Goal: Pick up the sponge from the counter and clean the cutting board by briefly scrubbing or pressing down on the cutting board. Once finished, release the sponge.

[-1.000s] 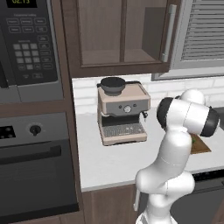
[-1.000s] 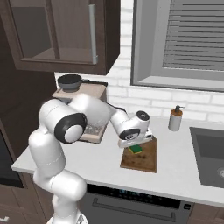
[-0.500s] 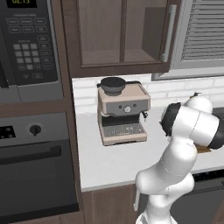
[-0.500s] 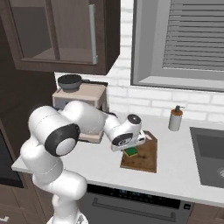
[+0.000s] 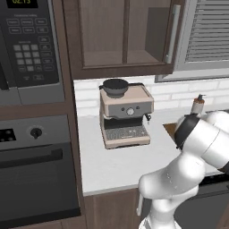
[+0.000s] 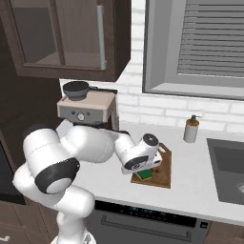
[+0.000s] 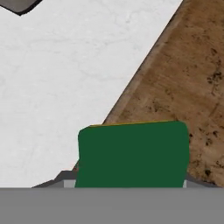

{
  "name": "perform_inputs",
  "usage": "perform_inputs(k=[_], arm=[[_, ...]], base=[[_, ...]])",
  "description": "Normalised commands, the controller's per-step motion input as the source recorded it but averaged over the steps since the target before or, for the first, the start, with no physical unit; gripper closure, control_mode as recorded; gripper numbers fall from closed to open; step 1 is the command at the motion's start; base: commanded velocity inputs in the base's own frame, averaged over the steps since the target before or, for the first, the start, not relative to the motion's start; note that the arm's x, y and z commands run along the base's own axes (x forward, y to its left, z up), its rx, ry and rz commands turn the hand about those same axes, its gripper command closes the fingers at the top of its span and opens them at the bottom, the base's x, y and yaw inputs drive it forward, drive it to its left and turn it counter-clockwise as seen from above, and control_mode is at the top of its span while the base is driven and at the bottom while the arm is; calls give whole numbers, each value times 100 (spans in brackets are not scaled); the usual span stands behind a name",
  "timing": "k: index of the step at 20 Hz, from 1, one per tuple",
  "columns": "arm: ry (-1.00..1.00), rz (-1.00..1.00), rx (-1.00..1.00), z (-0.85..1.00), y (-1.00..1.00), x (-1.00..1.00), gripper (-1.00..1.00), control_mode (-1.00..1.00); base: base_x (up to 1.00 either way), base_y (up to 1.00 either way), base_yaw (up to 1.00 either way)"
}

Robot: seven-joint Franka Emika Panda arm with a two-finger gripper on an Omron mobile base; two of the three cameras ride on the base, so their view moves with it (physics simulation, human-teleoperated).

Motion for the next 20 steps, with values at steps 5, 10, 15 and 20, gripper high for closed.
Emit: perform_inputs(k=[5, 10, 15, 20], arm=[[0, 0, 6, -2, -29, -8, 100, -100], [0, 0, 5, 0, -63, 23, 100, -100], [0, 0, 5, 0, -77, 2, 100, -100], [0, 0, 7, 0, -79, 0, 100, -100]], base=[[0, 0, 0], [0, 0, 0], [0, 0, 0], [0, 0, 0]])
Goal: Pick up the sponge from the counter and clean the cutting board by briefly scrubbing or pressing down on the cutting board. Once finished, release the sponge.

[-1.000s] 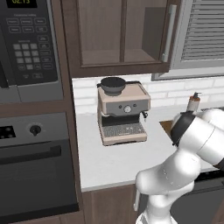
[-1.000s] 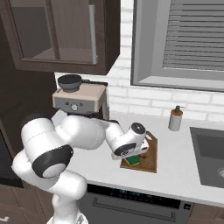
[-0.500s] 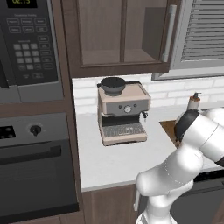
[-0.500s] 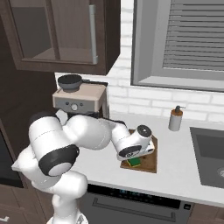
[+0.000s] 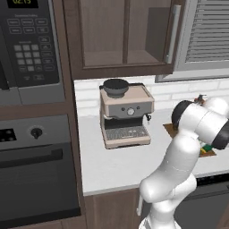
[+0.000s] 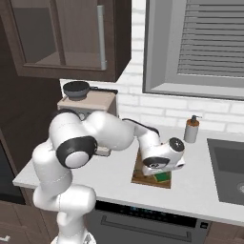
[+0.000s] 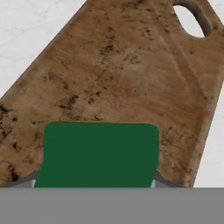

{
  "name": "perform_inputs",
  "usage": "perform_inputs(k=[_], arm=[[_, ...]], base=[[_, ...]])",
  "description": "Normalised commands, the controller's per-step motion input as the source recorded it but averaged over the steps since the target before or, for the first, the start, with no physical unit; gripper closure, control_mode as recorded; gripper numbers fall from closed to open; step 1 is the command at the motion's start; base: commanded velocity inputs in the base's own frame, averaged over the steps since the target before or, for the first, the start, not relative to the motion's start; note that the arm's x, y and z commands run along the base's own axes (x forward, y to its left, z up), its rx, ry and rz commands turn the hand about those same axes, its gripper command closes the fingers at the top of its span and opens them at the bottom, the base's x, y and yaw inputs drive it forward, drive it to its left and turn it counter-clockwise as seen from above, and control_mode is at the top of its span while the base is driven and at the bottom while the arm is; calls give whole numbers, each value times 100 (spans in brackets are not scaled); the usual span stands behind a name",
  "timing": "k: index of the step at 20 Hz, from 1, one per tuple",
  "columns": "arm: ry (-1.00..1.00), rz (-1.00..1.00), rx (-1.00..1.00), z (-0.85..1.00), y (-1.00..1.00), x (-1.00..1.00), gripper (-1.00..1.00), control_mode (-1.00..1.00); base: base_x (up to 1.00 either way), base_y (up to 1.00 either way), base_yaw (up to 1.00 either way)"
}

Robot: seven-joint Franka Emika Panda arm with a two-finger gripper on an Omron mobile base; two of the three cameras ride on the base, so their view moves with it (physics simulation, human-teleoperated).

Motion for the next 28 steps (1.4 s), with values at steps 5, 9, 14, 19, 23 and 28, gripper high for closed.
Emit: perform_inputs(k=[5, 9, 14, 19, 23, 28], arm=[[0, 3, 3, 0, -45, 0, 100, -100], [0, 20, -8, 14, 53, -17, 100, -100], [0, 28, -19, 3, 100, -48, 100, -100], [0, 29, -32, 0, 100, -42, 100, -100], [-4, 24, -40, 0, 100, -8, 100, -100], [-16, 9, -31, 0, 100, -21, 100, -100]], base=[[0, 0, 0], [0, 0, 0], [0, 0, 0], [0, 0, 0], [0, 0, 0], [0, 0, 0]])
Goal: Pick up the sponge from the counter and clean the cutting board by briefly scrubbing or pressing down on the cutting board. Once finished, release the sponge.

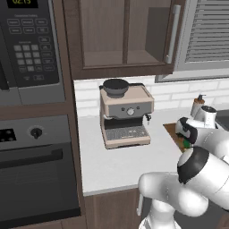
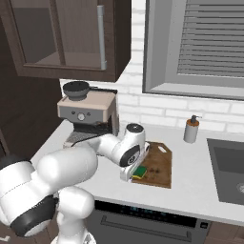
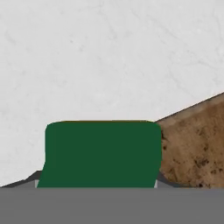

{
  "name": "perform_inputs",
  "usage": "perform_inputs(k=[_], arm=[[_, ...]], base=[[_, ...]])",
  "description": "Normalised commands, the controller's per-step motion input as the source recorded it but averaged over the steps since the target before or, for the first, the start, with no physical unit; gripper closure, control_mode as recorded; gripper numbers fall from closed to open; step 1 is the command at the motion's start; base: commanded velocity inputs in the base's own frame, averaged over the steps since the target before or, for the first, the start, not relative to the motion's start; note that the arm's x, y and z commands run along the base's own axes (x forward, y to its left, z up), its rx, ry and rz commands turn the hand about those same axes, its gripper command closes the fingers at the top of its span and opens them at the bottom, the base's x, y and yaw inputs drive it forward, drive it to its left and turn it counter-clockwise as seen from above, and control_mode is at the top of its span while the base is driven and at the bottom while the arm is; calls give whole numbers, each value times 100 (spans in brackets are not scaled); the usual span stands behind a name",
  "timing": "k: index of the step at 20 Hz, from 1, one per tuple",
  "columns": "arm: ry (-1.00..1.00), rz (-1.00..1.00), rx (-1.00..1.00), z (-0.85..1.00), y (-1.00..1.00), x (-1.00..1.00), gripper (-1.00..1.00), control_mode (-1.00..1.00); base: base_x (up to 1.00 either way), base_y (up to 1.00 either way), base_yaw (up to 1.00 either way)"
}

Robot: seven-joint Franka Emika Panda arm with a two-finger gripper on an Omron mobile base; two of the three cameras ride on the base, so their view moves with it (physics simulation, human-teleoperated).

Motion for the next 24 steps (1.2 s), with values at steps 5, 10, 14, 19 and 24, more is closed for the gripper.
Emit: perform_inputs(k=[5, 10, 14, 19, 24], arm=[[-1, 4, -3, 2, 98, -11, 100, -100], [0, 17, -4, 32, 70, 30, 100, -100], [0, 33, 2, 37, 16, 60, 100, -100], [4, 42, 14, 12, 0, 40, 100, -100], [7, 35, 12, -19, 12, 11, -100, -100]], base=[[0, 0, 0], [0, 0, 0], [0, 0, 0], [0, 0, 0], [0, 0, 0]])
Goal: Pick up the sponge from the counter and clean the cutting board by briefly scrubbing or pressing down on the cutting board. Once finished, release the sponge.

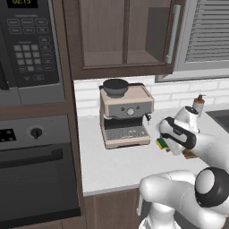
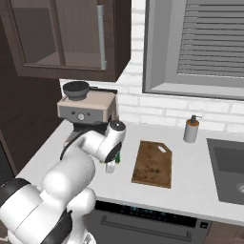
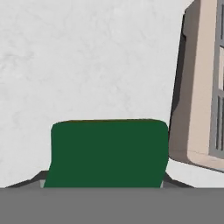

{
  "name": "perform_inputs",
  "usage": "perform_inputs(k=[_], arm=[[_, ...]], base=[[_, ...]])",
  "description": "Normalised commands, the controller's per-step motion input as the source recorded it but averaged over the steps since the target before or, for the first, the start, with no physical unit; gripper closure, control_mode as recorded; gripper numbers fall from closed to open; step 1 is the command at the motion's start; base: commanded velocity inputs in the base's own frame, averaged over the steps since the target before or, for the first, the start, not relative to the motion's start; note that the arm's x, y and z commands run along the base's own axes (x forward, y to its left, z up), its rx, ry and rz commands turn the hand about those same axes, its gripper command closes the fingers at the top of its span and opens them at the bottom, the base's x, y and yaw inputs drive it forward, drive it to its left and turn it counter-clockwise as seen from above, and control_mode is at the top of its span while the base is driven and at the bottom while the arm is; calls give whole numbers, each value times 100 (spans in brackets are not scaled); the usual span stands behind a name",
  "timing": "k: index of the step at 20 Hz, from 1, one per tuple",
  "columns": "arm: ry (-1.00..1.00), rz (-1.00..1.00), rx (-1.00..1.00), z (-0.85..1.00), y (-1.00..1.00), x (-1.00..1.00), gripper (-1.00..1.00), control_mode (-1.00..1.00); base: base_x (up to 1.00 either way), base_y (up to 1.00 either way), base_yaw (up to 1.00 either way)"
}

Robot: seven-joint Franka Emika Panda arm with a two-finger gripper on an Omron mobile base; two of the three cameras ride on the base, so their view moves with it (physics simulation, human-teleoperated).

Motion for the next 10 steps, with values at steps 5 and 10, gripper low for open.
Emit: perform_inputs(k=[5, 10], arm=[[-3, 18, 0, -10, 23, -14, -100, -100], [-12, 24, -3, 0, 0, -16, -100, -100]], base=[[0, 0, 0], [0, 0, 0]])
